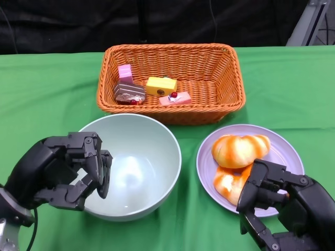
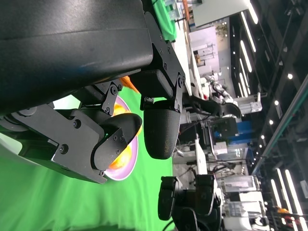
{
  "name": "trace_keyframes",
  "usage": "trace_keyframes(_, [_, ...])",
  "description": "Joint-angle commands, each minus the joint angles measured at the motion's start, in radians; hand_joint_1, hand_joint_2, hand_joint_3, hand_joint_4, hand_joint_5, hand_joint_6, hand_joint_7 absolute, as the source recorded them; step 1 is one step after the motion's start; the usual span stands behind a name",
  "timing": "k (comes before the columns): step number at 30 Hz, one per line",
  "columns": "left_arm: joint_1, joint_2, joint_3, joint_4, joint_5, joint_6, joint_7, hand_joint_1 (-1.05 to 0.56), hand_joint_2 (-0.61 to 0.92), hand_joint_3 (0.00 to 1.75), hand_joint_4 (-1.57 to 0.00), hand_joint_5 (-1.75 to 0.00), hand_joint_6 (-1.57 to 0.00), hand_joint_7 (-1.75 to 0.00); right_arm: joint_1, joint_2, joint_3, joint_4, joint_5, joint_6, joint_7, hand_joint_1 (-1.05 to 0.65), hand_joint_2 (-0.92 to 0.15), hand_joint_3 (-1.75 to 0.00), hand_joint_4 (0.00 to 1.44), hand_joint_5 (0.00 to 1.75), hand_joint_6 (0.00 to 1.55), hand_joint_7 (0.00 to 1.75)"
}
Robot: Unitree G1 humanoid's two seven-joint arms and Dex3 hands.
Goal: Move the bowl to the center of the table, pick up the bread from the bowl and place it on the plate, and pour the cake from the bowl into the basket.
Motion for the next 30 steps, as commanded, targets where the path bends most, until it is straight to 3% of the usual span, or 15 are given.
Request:
trace_keyframes(1, [0.008, 0.025, -0.008, 0.01, -0.011, -0.021, 0.012, -0.05, 0.54, 1.22, -0.77, -1.74, -0.77, -1.51, -0.006, -0.012, -0.002, 0.008, -0.004, -0.022, 0.0, -0.09, -0.44, -1.22, 0.75, 1.74, 0.64, 1.53])
trace_keyframes(12, [0.01, 0.039, -0.021, 0.033, -0.015, -0.051, 0.025, -0.05, 0.54, 1.2, -0.75, -1.74, -0.78, -1.48, -0.025, -0.013, 0.002, 0.056, 0.002, -0.047, 0.021, -0.13, -0.49, -1.09, 0.77, 1.75, 0.65, 1.48])
trace_keyframes(30, [0.008, 0.049, -0.035, 0.053, -0.02, -0.06, 0.024, -0.04, 0.57, 1.14, -0.76, -1.74, -0.79, -1.49, -0.039, -0.011, 0.003, 0.088, 0.007, -0.069, 0.035, -0.14, -0.51, -1.03, 0.75, 1.75, 0.67, 1.45])
